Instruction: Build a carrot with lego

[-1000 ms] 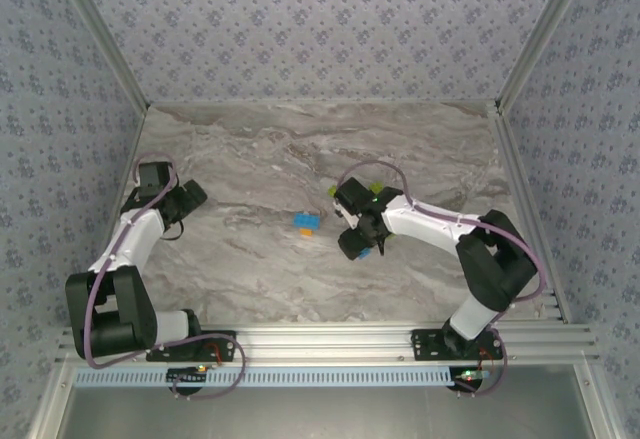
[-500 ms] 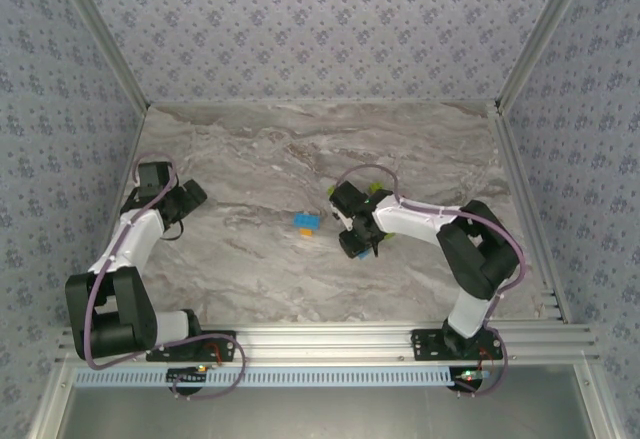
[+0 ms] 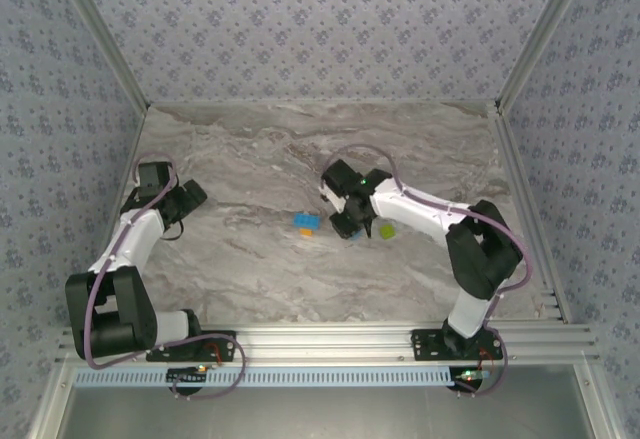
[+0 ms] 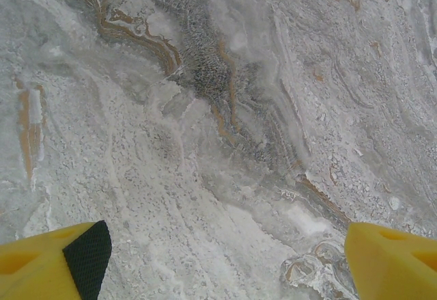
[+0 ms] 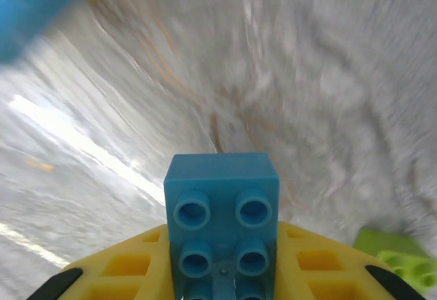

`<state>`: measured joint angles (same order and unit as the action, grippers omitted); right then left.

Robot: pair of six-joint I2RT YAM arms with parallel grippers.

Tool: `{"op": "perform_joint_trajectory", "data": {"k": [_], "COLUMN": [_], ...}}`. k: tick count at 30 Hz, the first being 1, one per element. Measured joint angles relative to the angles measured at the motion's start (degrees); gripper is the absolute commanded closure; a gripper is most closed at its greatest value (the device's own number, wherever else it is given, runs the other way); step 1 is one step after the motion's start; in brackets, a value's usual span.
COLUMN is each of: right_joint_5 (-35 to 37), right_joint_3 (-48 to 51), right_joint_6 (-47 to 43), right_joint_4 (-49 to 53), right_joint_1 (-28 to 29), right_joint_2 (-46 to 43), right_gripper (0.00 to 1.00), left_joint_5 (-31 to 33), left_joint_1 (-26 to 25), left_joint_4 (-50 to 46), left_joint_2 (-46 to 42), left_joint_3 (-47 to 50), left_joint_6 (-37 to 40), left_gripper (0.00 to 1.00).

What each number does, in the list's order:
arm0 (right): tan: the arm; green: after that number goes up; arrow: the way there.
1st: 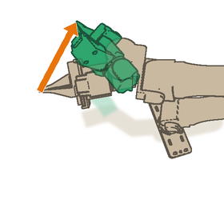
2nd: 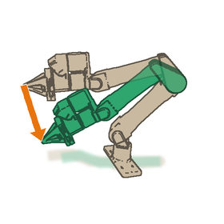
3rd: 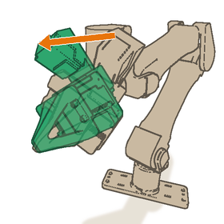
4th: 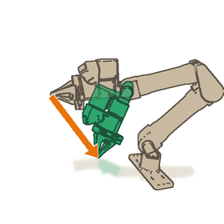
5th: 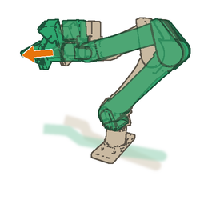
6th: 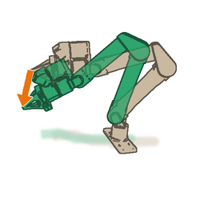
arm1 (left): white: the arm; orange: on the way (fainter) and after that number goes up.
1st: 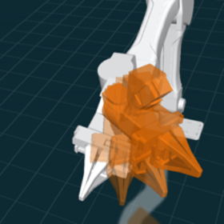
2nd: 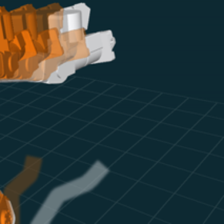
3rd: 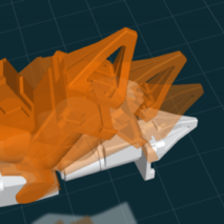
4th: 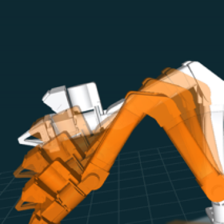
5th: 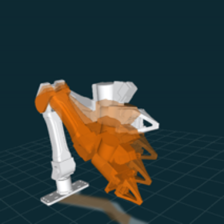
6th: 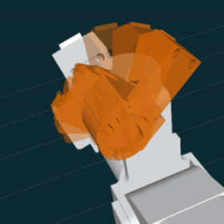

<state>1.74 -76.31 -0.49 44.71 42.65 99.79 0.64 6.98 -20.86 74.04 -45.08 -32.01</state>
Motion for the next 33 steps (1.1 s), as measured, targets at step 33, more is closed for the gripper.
{"op": "perform_joint_trajectory", "data": {"k": [33], "right_joint_5": [-12.5], "right_joint_3": [-44.5], "right_joint_6": [-32.2], "right_joint_4": [27.5], "right_joint_1": [1.2], "right_joint_2": [28.7], "right_gripper": [0.74], "left_joint_5": [0.0], "left_joint_1": [-0.4], "left_joint_4": [0.0], "left_joint_2": [0.5], "left_joint_3": [-0.1], "left_joint_6": [0.0], "left_gripper": [0.1]}}
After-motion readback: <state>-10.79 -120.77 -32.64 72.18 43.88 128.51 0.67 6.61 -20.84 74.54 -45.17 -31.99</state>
